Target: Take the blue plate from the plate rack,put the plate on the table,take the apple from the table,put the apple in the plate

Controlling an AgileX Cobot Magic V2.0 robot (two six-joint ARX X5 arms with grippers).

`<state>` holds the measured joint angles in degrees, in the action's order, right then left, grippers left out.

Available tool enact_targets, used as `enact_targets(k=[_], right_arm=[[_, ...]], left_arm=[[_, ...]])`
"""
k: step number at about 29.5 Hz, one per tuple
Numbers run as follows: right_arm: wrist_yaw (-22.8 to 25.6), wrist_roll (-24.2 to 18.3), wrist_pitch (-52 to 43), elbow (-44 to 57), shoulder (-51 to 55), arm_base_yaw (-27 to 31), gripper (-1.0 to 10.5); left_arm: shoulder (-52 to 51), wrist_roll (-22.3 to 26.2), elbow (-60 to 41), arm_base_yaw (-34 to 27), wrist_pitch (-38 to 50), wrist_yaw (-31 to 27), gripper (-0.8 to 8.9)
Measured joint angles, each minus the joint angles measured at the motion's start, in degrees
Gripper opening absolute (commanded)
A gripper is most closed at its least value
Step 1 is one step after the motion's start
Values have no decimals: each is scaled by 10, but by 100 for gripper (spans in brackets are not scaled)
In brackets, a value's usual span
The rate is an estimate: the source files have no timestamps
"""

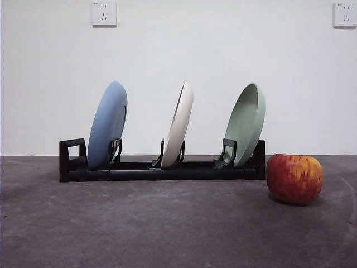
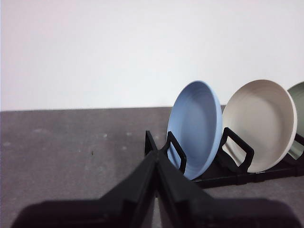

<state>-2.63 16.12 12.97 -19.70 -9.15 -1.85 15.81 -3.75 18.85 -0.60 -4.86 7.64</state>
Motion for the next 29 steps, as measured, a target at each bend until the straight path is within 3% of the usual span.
enact_targets(k=[8,12,17,19,25,29], right_arm=[[-3,0,134,-165,-173,0,-8],[3,0,238,-266,-285,0,-1],[-3,0,274,-345,-396,0,-1],[-20,0,286,-372,-439,0,-2],[-156,-3,307,-419,-559,0,-2],[-173,-22,336,-438,-608,0,-1]], left_arm=[[202,-33,138,0,-23,3,-7],[322,-49,235,0,-94,3,-6],[447,-57,365,0,-205,16,-5],[501,-64,433,0,-237,42,-4],[631,-97,615,1,-286,171,-5],[756,-137,739,3,-353,304,1]])
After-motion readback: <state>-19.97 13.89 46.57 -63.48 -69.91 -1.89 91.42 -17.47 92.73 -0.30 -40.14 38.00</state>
